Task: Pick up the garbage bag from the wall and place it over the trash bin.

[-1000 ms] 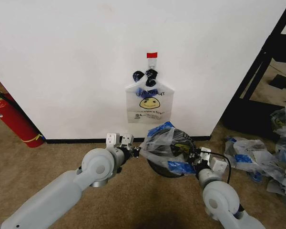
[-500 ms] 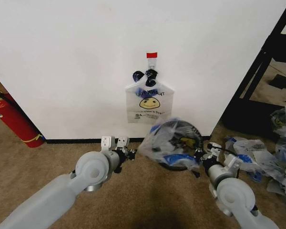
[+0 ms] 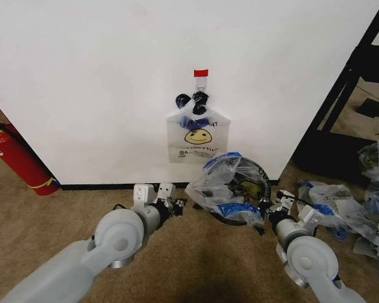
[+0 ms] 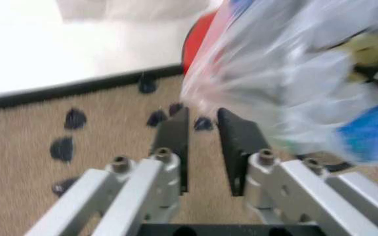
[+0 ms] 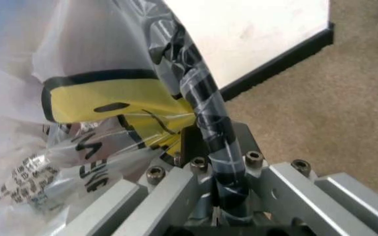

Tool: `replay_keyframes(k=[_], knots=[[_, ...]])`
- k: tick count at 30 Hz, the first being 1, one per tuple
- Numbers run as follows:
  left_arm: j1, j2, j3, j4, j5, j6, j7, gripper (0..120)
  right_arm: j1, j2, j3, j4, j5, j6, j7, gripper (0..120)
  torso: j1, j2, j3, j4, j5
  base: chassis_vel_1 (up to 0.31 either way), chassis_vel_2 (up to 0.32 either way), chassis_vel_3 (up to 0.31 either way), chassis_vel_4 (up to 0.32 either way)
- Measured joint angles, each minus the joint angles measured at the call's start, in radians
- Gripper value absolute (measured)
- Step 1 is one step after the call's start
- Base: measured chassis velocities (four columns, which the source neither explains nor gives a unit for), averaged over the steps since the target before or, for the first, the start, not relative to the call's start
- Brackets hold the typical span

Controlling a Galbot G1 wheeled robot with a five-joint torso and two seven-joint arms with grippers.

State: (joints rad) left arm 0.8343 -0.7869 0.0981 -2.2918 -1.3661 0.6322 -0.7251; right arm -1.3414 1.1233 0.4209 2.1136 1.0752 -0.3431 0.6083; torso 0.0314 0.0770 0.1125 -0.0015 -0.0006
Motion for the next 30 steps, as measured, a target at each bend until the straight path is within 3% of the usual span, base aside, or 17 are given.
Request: replay_keyframes(k=[5,7,9,14,22,30], knots=[[0.024,0.042,0.009,-0.089,0.187,-0.010,0.123,39,0.030,0.003,-0.010,-0.012,0.015,-0.018,0.054,0,0.000,0.000,0.000,0.0003,-0.0001,0.000,0.000,0.000,0.000],[0.032,0.034,0.030,-0.115,0.322,-0.031,0.207,48,0.045,0.006,-0.014,-0.013,0.026,-0.031,0.089,0,0.000,0.000,0.000,0.0003,-0.0001,0.000,0.000,0.000,0.000],[0.031,0.015,0.057,-0.126,0.387,-0.038,0.271,56,0.051,0.008,-0.014,-0.015,0.029,-0.038,0.105,0,0.000,0.000,0.000,0.0001,-0.0004,0.000,0.000,0.000,0.000],[-0.015,-0.001,0.108,-0.115,0.437,-0.038,0.348,71,0.051,0.008,-0.017,-0.017,0.026,-0.045,0.113,0,0.000,0.000,0.000,0.0000,-0.0001,0.000,0.000,0.000,0.000],[-0.168,-0.061,0.333,0.005,0.453,-0.022,0.377,100,0.055,0.017,-0.030,-0.021,0.008,-0.046,0.113,0,0.000,0.000,0.000,-0.0001,-0.0001,0.000,0.000,0.000,0.000],[-0.241,-0.109,0.413,0.113,0.476,-0.019,0.370,112,0.050,0.016,-0.029,-0.017,0.003,-0.046,0.110,0,0.000,0.000,0.000,0.0001,-0.0001,0.000,0.000,0.000,0.000]])
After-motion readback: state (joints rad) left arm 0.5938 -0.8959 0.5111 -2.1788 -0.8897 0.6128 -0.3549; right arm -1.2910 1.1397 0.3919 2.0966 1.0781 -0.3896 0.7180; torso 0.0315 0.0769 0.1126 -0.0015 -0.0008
